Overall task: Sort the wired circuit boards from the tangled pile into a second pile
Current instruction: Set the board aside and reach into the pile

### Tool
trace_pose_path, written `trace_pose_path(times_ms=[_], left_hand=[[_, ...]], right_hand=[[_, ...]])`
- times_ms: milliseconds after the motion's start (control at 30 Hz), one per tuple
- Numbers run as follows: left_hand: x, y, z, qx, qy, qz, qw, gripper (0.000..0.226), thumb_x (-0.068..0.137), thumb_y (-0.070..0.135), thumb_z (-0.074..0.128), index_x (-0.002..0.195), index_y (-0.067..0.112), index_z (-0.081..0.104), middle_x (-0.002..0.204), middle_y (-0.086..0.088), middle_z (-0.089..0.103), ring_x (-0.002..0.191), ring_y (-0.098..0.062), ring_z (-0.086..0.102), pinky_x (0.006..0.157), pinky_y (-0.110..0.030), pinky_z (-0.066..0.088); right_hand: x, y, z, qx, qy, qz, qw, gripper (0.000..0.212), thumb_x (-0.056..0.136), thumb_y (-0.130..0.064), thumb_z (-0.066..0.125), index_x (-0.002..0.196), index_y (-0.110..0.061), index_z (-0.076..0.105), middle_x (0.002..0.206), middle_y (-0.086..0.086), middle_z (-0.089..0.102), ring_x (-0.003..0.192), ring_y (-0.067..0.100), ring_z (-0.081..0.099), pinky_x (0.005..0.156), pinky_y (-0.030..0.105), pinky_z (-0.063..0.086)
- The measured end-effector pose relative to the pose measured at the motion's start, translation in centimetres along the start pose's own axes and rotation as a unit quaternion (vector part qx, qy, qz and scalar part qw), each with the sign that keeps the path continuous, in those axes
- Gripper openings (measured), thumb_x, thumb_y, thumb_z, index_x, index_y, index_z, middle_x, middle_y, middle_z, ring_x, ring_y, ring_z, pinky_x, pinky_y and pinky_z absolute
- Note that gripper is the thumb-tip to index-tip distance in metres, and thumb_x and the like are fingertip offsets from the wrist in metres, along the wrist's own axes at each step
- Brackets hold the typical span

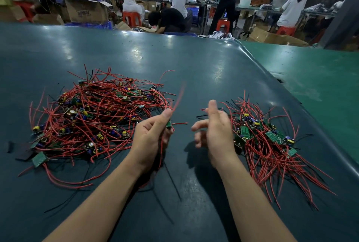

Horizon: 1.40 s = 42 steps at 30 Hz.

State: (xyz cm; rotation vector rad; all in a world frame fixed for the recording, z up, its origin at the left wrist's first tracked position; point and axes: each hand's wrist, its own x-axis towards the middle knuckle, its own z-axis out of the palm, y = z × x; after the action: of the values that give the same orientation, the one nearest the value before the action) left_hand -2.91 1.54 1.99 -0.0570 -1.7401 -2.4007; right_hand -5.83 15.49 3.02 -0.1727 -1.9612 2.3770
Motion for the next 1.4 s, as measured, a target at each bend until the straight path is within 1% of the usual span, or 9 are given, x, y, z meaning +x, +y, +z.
trace_pose_path(times_ms=[100, 200, 467, 700, 833, 967, 1100, 1200, 1400], left_hand=[[0.3, -0.2, -0.2, 0.035, -0.005, 0.047, 0.998, 0.048, 0.082, 0.039, 0.061, 0.041, 0.020, 0.047, 0.042, 0.009, 0.037, 0.036, -0.005, 0.029, 0.040, -0.018, 0.025], [0.1, -0.4, -0.2, 0.050, -0.055, 0.043, 0.996, 0.045, 0.079, 0.045, 0.062, 0.045, 0.016, 0.058, 0.046, 0.001, 0.049, 0.042, -0.008, 0.041, 0.044, -0.019, 0.034], [0.5, 0.1, -0.9, 0.128, -0.034, 0.111, 0.985, 0.050, 0.078, 0.053, 0.062, 0.040, 0.021, 0.052, 0.043, 0.012, 0.043, 0.042, -0.003, 0.037, 0.044, -0.016, 0.031], [0.8, -0.2, -1.8, 0.222, -0.002, 0.213, 0.951, 0.075, 0.077, 0.076, 0.055, 0.049, 0.008, 0.048, 0.047, 0.001, 0.040, 0.047, -0.009, 0.033, 0.045, -0.025, 0.026], [0.8, -0.4, -2.2, 0.277, 0.088, 0.241, 0.926, 0.072, 0.090, 0.069, 0.046, 0.048, 0.010, 0.044, 0.044, -0.006, 0.041, 0.043, -0.019, 0.038, 0.045, -0.033, 0.032], [1.1, -0.3, -3.1, 0.490, 0.224, 0.305, 0.786, 0.043, 0.092, 0.045, 0.054, 0.062, 0.015, 0.058, 0.059, 0.006, 0.048, 0.065, -0.026, 0.051, 0.055, -0.036, 0.043], [2.1, -0.3, -4.9, 0.650, 0.295, 0.179, 0.677, 0.032, 0.087, 0.040, 0.059, 0.109, 0.016, 0.061, 0.117, -0.010, 0.056, 0.117, -0.033, 0.042, 0.093, -0.046, 0.033], [2.2, 0.1, -6.1, 0.662, 0.318, 0.065, 0.676, 0.047, 0.085, 0.034, 0.061, 0.123, 0.007, 0.056, 0.136, -0.019, 0.046, 0.128, -0.038, 0.035, 0.104, -0.054, 0.026], [2.2, 0.0, -5.7, 0.718, 0.275, 0.018, 0.639, 0.029, 0.088, 0.036, 0.058, 0.109, 0.019, 0.069, 0.118, -0.011, 0.057, 0.112, -0.032, 0.049, 0.102, -0.046, 0.027]], right_hand=[[-1.3, -0.3, 0.4, -0.080, -0.193, 0.062, 0.976, 0.053, 0.077, -0.070, 0.053, 0.072, -0.019, 0.064, 0.047, -0.001, 0.052, 0.034, 0.011, 0.042, 0.035, 0.015, 0.031], [-1.9, -0.3, 0.2, -0.098, -0.310, 0.072, 0.943, 0.040, 0.075, -0.061, 0.061, 0.059, -0.024, 0.065, 0.049, -0.004, 0.051, 0.035, 0.006, 0.039, 0.034, 0.013, 0.027], [-2.0, -0.2, 0.3, -0.122, -0.293, 0.020, 0.948, 0.045, 0.081, -0.037, 0.072, 0.091, 0.005, 0.063, 0.053, -0.001, 0.050, 0.038, 0.009, 0.041, 0.035, 0.017, 0.030], [-2.1, -0.4, 0.3, -0.059, -0.319, 0.034, 0.945, 0.022, 0.085, -0.032, 0.072, 0.073, -0.017, 0.062, 0.056, 0.001, 0.053, 0.038, 0.010, 0.044, 0.034, 0.016, 0.030], [-1.9, -0.6, 0.8, -0.024, -0.166, -0.063, 0.984, 0.019, 0.090, -0.020, 0.069, 0.073, -0.022, 0.063, 0.052, -0.002, 0.053, 0.035, 0.009, 0.040, 0.034, 0.013, 0.027], [-0.8, -1.3, -0.1, 0.152, 0.116, -0.178, 0.965, 0.012, 0.092, -0.018, 0.067, 0.083, -0.022, 0.062, 0.054, -0.002, 0.057, 0.034, 0.009, 0.041, 0.034, 0.015, 0.028], [-0.1, -1.1, -1.2, 0.249, 0.283, -0.070, 0.923, 0.015, 0.098, -0.031, 0.058, 0.105, -0.020, 0.066, 0.083, 0.000, 0.067, 0.039, 0.007, 0.048, 0.039, 0.019, 0.036], [0.1, -0.9, -1.3, 0.283, 0.261, -0.009, 0.923, 0.019, 0.099, -0.028, 0.055, 0.101, -0.012, 0.064, 0.075, 0.002, 0.065, 0.038, 0.008, 0.047, 0.038, 0.017, 0.036], [-0.3, -0.2, 0.5, 0.185, 0.147, -0.010, 0.972, 0.032, 0.101, -0.021, 0.050, 0.076, -0.009, 0.066, 0.049, -0.004, 0.052, 0.035, 0.008, 0.038, 0.035, 0.015, 0.026]])
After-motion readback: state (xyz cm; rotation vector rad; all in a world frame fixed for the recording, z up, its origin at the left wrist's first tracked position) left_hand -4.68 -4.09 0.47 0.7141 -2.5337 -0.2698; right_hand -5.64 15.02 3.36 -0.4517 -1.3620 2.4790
